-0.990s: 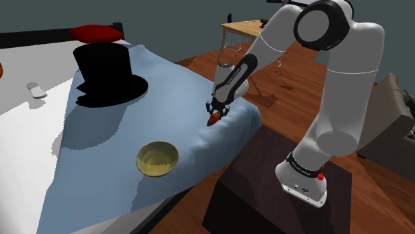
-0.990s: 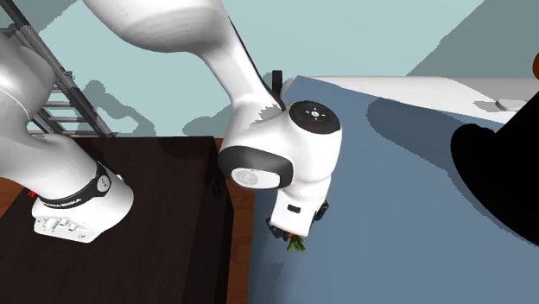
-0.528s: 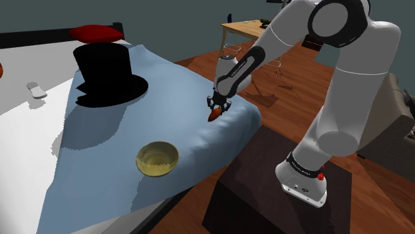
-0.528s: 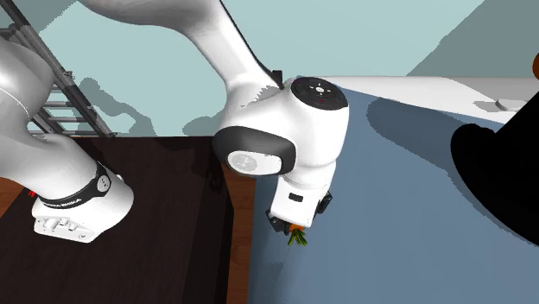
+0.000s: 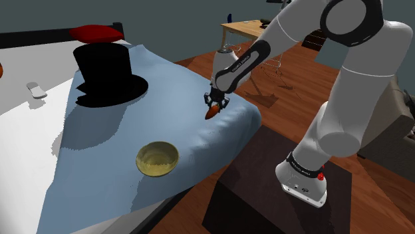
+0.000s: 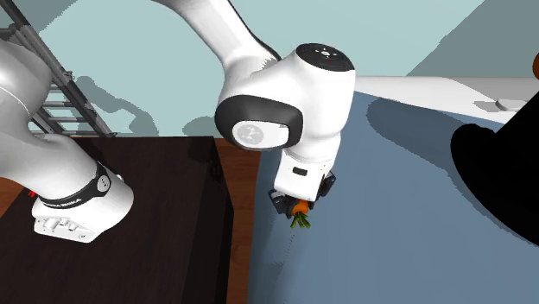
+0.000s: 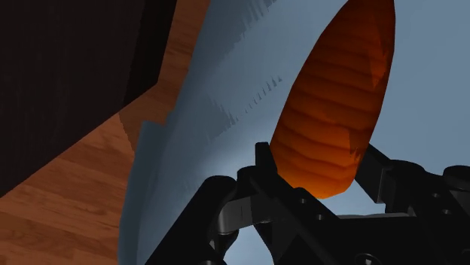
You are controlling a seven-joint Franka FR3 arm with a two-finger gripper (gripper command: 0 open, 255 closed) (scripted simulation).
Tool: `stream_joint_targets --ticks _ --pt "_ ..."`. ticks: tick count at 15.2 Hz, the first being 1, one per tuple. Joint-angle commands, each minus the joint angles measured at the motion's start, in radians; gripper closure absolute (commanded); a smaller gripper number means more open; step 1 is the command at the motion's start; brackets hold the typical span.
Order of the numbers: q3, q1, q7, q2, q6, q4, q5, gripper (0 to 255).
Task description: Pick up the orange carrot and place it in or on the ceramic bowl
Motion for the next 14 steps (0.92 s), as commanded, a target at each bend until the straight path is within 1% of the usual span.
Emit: stream_joint_targets --ticks 1,7,14 --pt "0.017 0.035 0.06 -0.006 -0.007 -0.002 -0.009 255" --pt "0.072 0.135 0.22 0.018 -0.04 0.043 -0.017 255" --pt "0.132 0.242 0.388 0.08 -0.095 0.149 -0.02 255"
